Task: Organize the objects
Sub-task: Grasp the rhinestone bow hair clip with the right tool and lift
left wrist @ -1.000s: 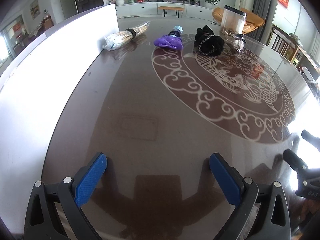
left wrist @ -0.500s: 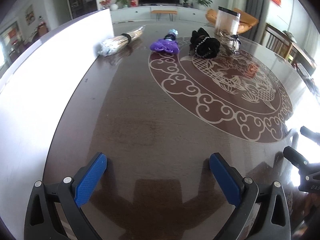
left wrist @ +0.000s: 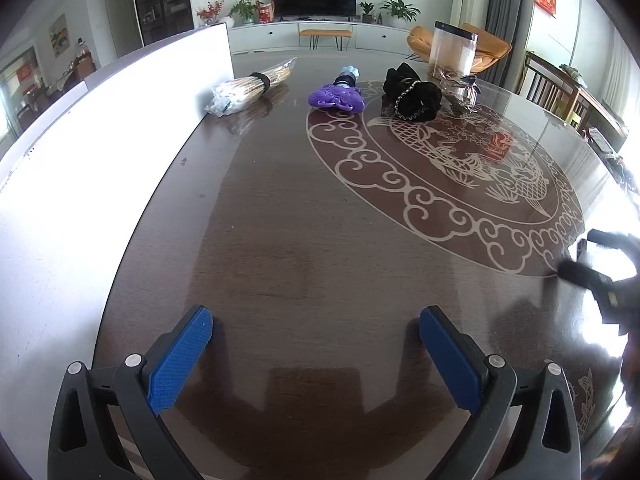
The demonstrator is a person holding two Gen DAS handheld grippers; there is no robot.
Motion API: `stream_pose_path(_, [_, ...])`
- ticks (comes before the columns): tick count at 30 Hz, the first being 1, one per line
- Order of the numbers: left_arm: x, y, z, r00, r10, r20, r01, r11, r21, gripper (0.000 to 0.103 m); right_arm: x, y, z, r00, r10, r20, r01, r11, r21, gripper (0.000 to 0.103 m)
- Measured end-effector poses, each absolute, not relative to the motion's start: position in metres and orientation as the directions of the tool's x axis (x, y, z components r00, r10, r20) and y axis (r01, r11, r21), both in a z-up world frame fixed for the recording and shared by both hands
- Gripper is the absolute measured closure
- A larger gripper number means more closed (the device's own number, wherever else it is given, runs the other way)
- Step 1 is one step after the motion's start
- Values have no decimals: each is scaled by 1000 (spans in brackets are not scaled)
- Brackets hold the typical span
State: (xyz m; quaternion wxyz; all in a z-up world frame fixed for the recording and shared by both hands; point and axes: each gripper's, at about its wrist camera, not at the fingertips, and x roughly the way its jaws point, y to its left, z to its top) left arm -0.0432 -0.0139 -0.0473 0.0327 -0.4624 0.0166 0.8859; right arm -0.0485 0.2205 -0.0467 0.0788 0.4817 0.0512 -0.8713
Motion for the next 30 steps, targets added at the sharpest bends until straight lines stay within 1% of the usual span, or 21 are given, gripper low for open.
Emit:
stream_pose_path(2, [-44, -14, -47, -571, 42, -820, -73, -997, -1, 0, -81, 218, -44, -489, -87, -868, 176, -984, -1, 0])
stream_pose_path(4, [-44, -14, -47, -571, 42, -820, -72, -997, -1, 0, -108, 223, -34, -531, -113, -840, 138, -989, 46, 0])
stream_pose_path(7, [-44, -13, -47, -571, 42, -820, -71, -997, -2, 0, -157, 225, -14, -608, -99, -788, 79, -995, 64, 0])
stream_pose_path(10, [-44, -13, -47, -571, 42, -820, -72, -997, -2, 0, -205, 232, 2, -648, -98, -755, -30, -988, 154, 0])
stream_pose_path(12, [-45, -13, -47, -571, 42, -820, -72, -997, -2, 0, -234, 235, 2, -635, -96, -766, -114, -970, 216, 0])
stream_pose_path(14, [-45, -13, -47, -571, 42, -820, -72, -997, -2, 0, -258, 236, -8, -589, -129, -798, -184, -940, 288, 0])
stream_pose_path(16, [-45, -13, -47, -571, 42, -820, -72, -997, -2, 0, -270, 232, -18, -563, -148, -813, -228, -918, 324, 0])
stream_pose_path(17, [-45, -13, -47, -571, 42, -820, -71, -997, -2, 0, -272, 230, -20, -557, -148, -817, -229, -919, 322, 6])
stream_pose_path(18, [-45, -13, -47, -571, 42, -820, -71, -997, -2, 0, -274, 226, -23, -544, -148, -826, -215, -927, 308, 15])
stream_pose_path(19, [-45, -13, -47, -570, 43, -820, -71, -997, -3, 0, -275, 221, -26, -524, -149, -839, -191, -939, 286, 38])
stream_pose_path(24, [-47, -13, -47, -570, 43, -820, -71, -998, -3, 0, -247, 213, -28, -532, -131, -837, -68, -978, 196, 39])
stream_pose_path(30, [-46, -14, -47, -570, 42, -820, -70, -998, -2, 0, -155, 219, -30, -551, -196, -811, 129, -980, 149, 39])
